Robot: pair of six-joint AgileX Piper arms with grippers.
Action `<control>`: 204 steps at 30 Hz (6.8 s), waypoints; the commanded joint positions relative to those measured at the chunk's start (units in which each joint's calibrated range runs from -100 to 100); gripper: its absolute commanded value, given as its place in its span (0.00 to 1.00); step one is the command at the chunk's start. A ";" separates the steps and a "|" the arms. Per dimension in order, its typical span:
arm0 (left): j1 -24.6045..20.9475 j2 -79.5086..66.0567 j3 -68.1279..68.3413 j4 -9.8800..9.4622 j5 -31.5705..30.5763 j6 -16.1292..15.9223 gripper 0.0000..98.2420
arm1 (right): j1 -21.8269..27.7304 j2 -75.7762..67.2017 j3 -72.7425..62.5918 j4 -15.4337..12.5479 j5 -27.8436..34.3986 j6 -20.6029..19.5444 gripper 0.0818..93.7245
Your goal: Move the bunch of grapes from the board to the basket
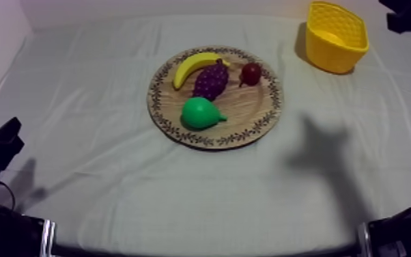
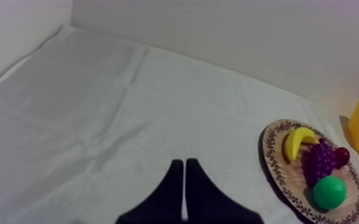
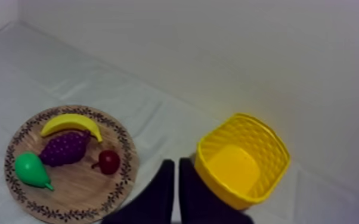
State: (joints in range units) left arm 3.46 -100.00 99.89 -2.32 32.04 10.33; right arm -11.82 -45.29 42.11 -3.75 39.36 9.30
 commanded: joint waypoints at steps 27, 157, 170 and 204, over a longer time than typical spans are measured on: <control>-0.03 0.00 0.00 0.00 -0.03 0.00 0.00 | -12.62 26.55 -25.56 4.36 3.61 -4.11 0.01; -0.03 0.00 0.00 0.00 -0.03 0.00 0.00 | -17.98 76.20 -44.16 15.19 16.95 -38.36 0.74; -0.03 0.00 0.00 0.00 -0.03 0.00 0.00 | -17.76 83.73 -46.70 14.89 14.46 -39.43 0.75; -0.03 0.00 0.00 0.00 -0.03 0.00 0.00 | -16.86 91.32 -52.03 15.37 11.48 -39.45 0.70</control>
State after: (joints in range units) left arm 3.46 -100.00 99.89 -2.32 31.97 10.33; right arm -28.68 45.91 -9.81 11.73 50.65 -30.29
